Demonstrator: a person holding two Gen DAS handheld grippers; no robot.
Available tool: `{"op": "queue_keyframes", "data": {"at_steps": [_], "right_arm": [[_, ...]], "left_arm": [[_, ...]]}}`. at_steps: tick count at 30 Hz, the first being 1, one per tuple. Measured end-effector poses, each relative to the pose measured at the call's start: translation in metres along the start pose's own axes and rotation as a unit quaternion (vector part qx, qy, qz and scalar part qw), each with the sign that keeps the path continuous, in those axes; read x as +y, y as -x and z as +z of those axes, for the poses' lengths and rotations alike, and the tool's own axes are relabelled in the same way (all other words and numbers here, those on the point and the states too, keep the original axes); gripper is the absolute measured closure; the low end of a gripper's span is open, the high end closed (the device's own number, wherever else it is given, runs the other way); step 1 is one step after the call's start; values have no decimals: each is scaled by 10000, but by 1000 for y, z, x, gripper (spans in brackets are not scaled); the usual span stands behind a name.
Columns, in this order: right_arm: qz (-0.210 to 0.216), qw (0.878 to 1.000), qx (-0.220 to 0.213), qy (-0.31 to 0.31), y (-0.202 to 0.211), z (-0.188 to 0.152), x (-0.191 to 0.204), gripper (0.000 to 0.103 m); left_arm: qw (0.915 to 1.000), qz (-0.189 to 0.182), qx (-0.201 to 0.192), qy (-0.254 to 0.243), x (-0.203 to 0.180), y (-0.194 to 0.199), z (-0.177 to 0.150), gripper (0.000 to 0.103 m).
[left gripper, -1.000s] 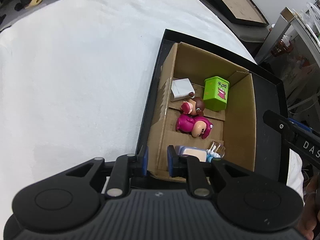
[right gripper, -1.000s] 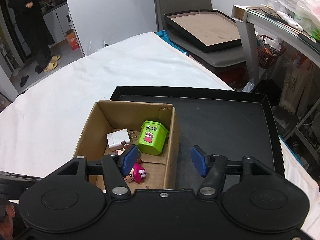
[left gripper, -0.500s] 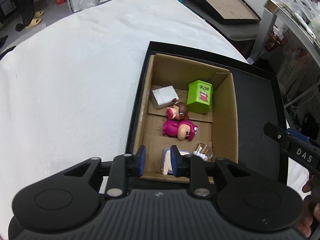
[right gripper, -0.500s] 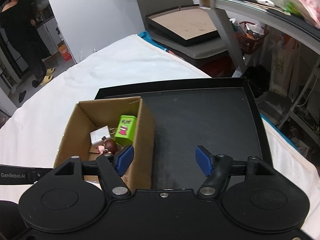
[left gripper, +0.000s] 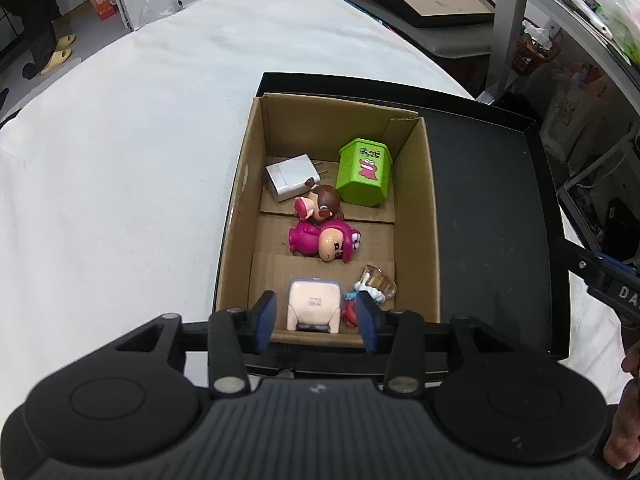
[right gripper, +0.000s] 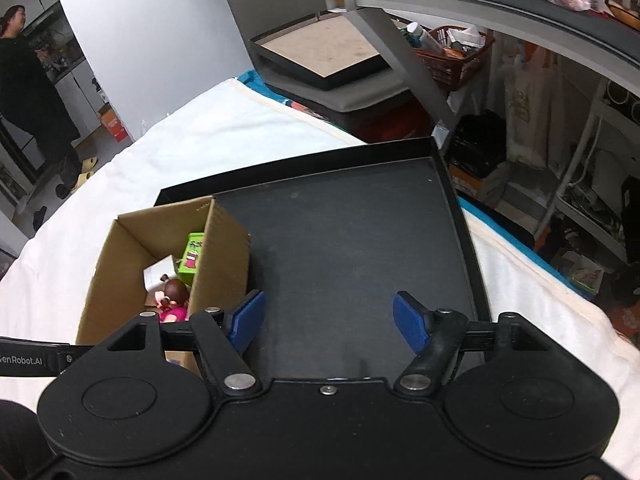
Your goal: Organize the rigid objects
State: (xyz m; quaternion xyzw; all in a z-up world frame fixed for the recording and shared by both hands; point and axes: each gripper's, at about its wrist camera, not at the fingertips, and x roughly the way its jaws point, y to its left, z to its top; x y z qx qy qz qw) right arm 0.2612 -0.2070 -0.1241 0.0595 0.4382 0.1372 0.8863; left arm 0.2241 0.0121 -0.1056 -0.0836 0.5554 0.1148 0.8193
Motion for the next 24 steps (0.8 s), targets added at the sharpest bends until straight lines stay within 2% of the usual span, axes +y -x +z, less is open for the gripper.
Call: {"op": "queue_keyframes", "data": {"at_steps": [3, 8, 12, 17, 24], "right_arm": [[-30, 10000, -46, -4, 8, -1, -4, 21], [-57, 9999, -106, 40, 24, -4, -8, 16], [-128, 9998, -180, -19, 40, -9, -7, 6], [-261, 9994, -210, 20, 57, -17, 1, 0], [-444, 9987, -247, -16, 81, -30, 10, 0]], "left_arm": [[10000, -4, -48, -51, -3, 6, -5, 53], [9999, -90, -99, -68, -5, 18, -14, 47], [9995, -193, -180, -152, -5, 29, -24, 38], [9988, -321, -263, -258, -3, 40, -37, 35], [9972, -466, -438, -380, 4, 59, -53, 34]]}}
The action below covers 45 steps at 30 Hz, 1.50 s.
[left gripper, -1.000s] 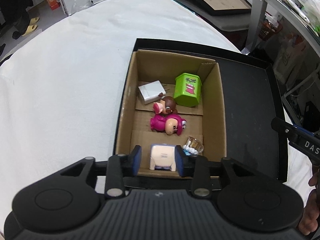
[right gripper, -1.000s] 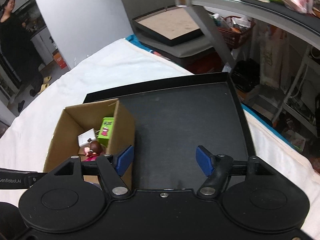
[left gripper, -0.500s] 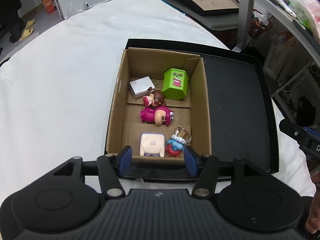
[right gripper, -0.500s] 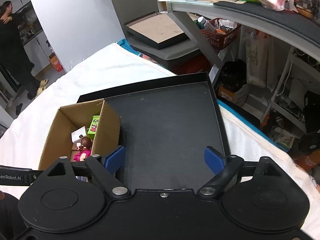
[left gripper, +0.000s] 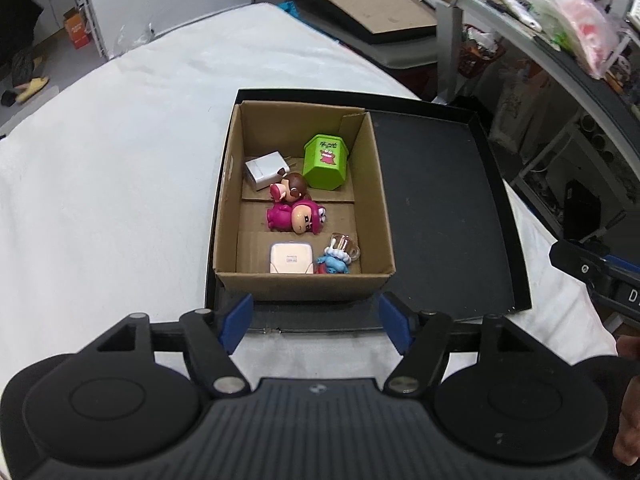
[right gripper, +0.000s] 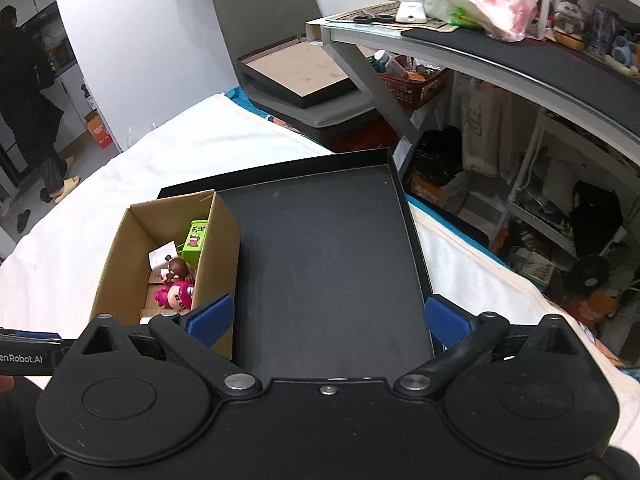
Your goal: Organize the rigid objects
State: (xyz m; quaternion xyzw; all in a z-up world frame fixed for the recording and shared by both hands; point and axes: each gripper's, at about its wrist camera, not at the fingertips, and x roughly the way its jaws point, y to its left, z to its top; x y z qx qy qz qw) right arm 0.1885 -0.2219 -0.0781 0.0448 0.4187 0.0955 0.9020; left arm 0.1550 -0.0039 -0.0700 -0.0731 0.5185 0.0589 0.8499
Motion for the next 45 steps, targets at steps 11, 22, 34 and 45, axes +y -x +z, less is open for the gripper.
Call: {"op": "queue_keyframes", "data": {"at_steps": [11, 22, 34, 45], "right_arm": [[-90, 9998, -92, 136, 30, -17, 24, 0], [43, 9993, -374, 54, 75, -39, 38, 0], [-26, 9987, -498, -44, 112, -60, 40, 0], [23, 9965, -834, 58, 150, -76, 46, 0]], "left_arm": [[9996, -14, -191, -204, 15, 32, -35, 30], [9982, 11, -488, -356, 15, 67, -69, 26], [9950, 9, -891, -449, 8, 104, -97, 24], [9923, 55, -1171, -406, 10, 125, -116, 23]]}}
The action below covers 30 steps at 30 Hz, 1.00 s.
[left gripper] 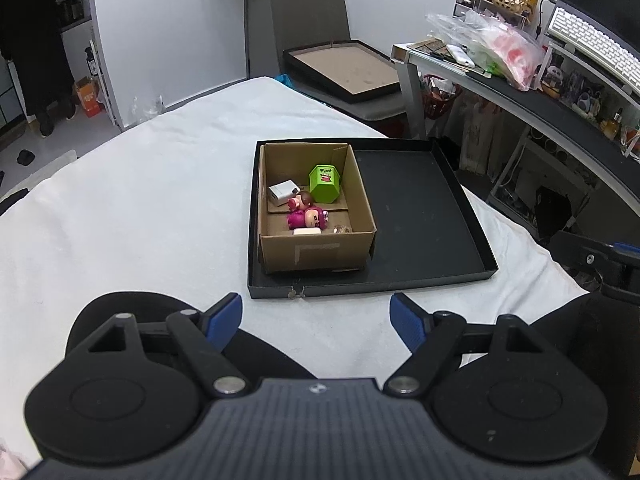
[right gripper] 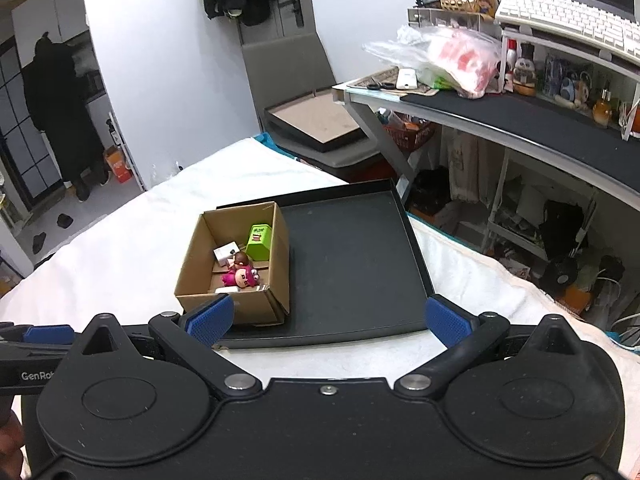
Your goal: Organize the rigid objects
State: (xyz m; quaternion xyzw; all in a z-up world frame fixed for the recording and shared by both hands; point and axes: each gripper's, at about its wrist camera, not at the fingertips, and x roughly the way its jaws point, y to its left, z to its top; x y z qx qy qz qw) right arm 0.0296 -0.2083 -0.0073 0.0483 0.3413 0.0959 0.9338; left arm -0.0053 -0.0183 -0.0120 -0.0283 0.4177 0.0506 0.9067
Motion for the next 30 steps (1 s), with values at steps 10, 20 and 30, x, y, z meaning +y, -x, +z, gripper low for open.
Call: {"op": "queue_keyframes", "data": {"at_steps": [10, 20, 30], "right_arm": [[-6, 9999, -122, 83, 14, -8, 3, 0], [-17, 9998, -174, 91, 18, -11, 6, 0], [-2, 9997, -202, 167, 22, -12, 10, 0]], "left_arm": [[9999, -13, -159, -36, 0, 14, -6, 23], [9997, -4, -240, -34, 4, 20, -10, 23], [9996, -29, -271, -50, 3, 22, -12, 23]]}}
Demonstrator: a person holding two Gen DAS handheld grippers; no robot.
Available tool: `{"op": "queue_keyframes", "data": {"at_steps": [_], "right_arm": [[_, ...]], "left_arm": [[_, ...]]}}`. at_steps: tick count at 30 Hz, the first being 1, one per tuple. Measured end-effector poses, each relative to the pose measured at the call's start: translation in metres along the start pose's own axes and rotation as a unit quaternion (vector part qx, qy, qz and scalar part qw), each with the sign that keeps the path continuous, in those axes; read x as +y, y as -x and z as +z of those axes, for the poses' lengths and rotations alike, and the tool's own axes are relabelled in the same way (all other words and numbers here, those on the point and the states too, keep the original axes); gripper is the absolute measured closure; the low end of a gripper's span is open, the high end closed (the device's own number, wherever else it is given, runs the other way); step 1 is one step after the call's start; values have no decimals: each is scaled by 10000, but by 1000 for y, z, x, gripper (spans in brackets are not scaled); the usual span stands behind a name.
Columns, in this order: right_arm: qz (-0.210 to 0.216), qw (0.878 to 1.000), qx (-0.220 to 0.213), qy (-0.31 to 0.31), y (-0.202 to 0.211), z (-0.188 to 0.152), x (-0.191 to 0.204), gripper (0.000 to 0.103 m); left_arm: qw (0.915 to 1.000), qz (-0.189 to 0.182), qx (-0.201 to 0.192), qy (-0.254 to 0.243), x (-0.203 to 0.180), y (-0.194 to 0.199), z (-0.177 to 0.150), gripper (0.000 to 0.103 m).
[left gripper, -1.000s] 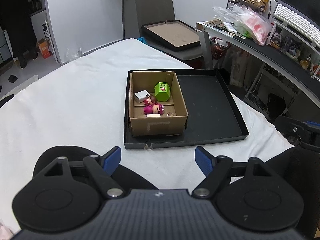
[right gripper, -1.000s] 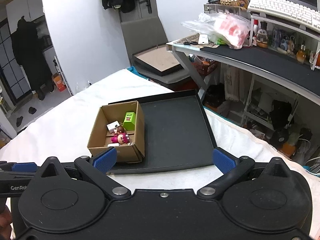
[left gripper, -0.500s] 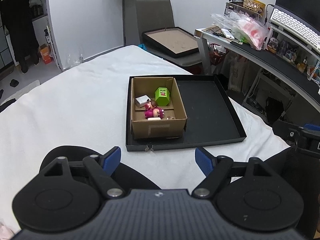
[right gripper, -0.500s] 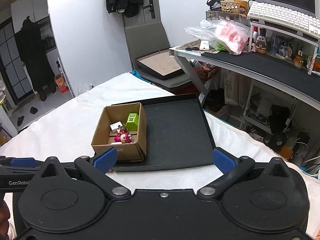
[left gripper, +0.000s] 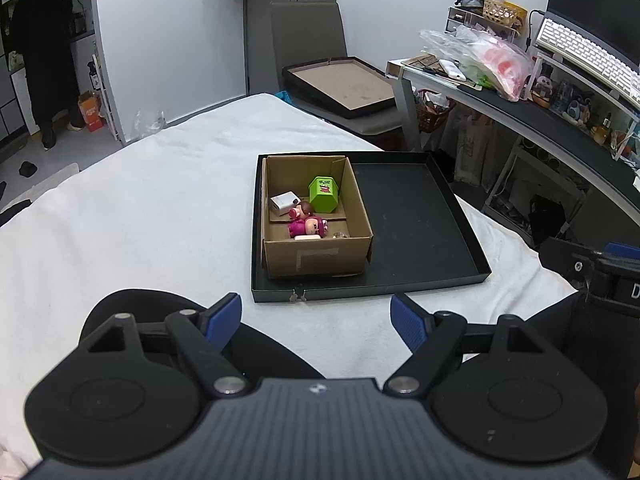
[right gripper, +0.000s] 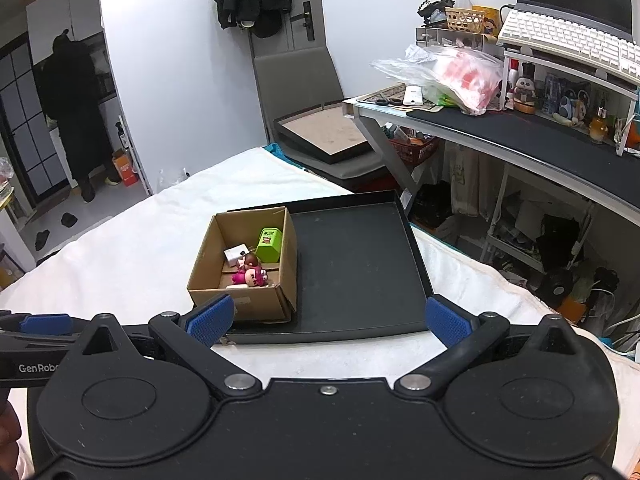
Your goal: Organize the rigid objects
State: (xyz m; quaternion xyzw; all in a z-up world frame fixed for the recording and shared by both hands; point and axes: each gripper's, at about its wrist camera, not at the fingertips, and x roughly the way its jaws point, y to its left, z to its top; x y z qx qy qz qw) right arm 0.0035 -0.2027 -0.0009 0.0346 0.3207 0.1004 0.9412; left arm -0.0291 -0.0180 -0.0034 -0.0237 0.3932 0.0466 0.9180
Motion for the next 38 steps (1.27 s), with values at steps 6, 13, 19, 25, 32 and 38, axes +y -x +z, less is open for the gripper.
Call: {"op": "queue_keyframes", "data": {"at_steps": [6, 13, 19, 25, 32, 38], "right_arm": [[13, 10000, 5, 45, 2, -2, 2, 0], [-19, 10000, -8, 56, 2, -2, 3, 0], [-23, 10000, -6, 61, 2, -2, 3, 0], [-24, 10000, 7, 55, 1, -2, 3, 0], [-3, 10000, 16, 43, 1, -3, 2, 0], [18, 10000, 35, 36, -2, -4, 1, 0]], "left_arm": [[10000, 2, -4, 5, 0, 0, 0, 23], [10000, 2, -17, 21, 0, 1, 1, 23], [10000, -9, -25, 10, 0, 2, 1, 23], [10000, -7, -21, 8, 0, 2, 1, 22], [10000, -39, -63, -20, -3, 2, -1, 22], [9998, -185, 28, -72, -4, -6, -5, 22]]}}
